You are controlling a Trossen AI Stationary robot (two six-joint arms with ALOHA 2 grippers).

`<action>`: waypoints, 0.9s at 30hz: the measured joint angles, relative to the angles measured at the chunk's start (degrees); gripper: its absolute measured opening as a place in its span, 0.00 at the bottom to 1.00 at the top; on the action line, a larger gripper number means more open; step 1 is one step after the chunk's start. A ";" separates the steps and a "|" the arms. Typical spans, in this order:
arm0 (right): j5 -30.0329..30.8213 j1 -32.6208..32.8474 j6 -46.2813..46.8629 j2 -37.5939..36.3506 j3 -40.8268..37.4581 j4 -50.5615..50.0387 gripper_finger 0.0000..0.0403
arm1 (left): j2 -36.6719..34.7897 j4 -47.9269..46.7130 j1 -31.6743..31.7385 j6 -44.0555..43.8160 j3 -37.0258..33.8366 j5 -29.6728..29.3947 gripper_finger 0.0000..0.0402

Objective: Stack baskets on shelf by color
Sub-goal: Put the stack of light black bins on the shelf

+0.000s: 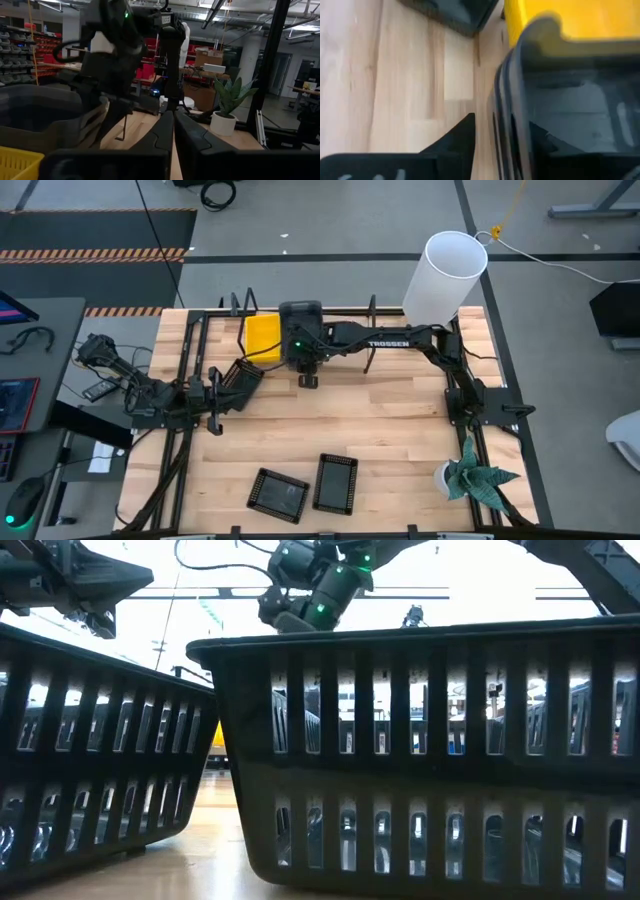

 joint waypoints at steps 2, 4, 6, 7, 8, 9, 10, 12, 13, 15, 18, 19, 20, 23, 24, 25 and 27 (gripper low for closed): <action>0.15 0.20 0.44 0.00 1.47 -0.50 0.34 | 0.00 0.00 0.00 -0.02 0.00 0.00 0.06; 0.89 0.37 1.18 0.00 3.22 -1.67 0.37 | 0.00 0.00 0.00 -0.02 0.00 0.00 0.06; 2.96 0.69 1.95 0.00 5.30 -3.10 0.39 | 0.00 0.00 0.00 -0.02 0.00 0.00 0.05; 4.03 0.83 2.28 0.00 6.67 -4.16 0.40 | 0.00 0.00 0.00 -0.03 0.00 0.00 0.05; 4.81 0.95 2.49 0.00 8.05 -6.03 0.41 | 0.00 0.00 0.00 -0.04 0.00 0.00 0.05; 4.99 1.08 2.66 -0.01 9.52 -8.43 0.42 | 0.00 0.00 0.00 -0.05 0.00 0.00 0.04; 5.03 1.20 2.77 -0.02 10.94 -10.95 0.42 | 0.00 0.00 0.00 -0.07 0.00 0.00 0.04; 5.45 1.57 2.96 -0.04 13.11 -16.03 0.43 | 0.00 0.00 -0.02 -0.11 0.00 0.00 0.03; 6.12 1.86 2.99 -0.04 14.06 -19.03 0.43 | 0.01 -0.01 -0.02 -0.11 0.00 0.00 0.04; 8.52 2.50 3.57 -0.04 15.95 -25.48 0.42 | 0.00 -0.02 -0.02 -0.11 0.00 0.00 0.04; 11.47 3.20 5.64 -0.08 17.86 -33.07 0.42 | 0.00 -0.05 -0.02 -0.11 0.00 0.00 0.05; 11.82 3.30 6.10 -0.08 18.21 -35.78 0.42 | 0.02 -0.04 -0.02 -0.11 0.00 0.00 0.05; 12.51 3.36 6.79 -0.08 18.31 -38.18 0.42 | 0.02 -0.07 -0.02 -0.11 0.00 0.00 0.06; 15.42 2.81 9.23 -0.08 17.55 -43.09 0.42 | 0.02 -0.07 0.00 -0.13 0.00 0.00 0.06; 16.58 2.35 10.31 -0.08 16.57 -43.14 0.42 | 0.02 -0.07 -0.02 -0.13 0.00 0.00 0.06; 17.44 1.75 11.46 -0.08 15.32 -42.79 0.42 | 0.02 -0.07 -0.02 -0.13 0.00 0.00 0.06; 18.09 0.54 12.98 0.02 12.78 -41.30 0.41 | 0.02 -0.07 -0.02 -0.26 0.00 0.00 0.05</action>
